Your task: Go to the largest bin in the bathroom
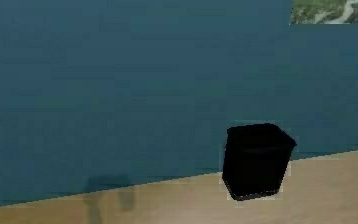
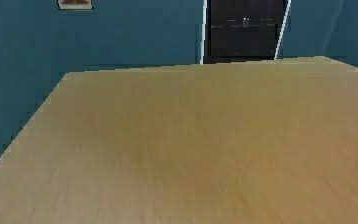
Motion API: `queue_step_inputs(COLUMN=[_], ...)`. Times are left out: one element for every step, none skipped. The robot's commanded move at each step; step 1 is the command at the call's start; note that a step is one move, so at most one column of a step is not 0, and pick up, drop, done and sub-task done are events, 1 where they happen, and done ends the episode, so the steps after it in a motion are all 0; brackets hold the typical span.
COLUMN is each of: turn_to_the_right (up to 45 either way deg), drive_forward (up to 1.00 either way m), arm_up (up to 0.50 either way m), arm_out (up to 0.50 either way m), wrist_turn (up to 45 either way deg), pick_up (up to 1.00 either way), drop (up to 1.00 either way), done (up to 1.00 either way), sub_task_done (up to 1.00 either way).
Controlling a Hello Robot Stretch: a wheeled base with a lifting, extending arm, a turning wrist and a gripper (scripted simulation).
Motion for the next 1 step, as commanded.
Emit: queue_step_inputs(turn_to_the_right=[0.0], drive_forward=[0.65], arm_up=[0.00], arm_out=[0.00], wrist_turn=[0.0], pick_up=[0.00], drop=[0.00], done=[0.00], sub_task_done=[0.00])
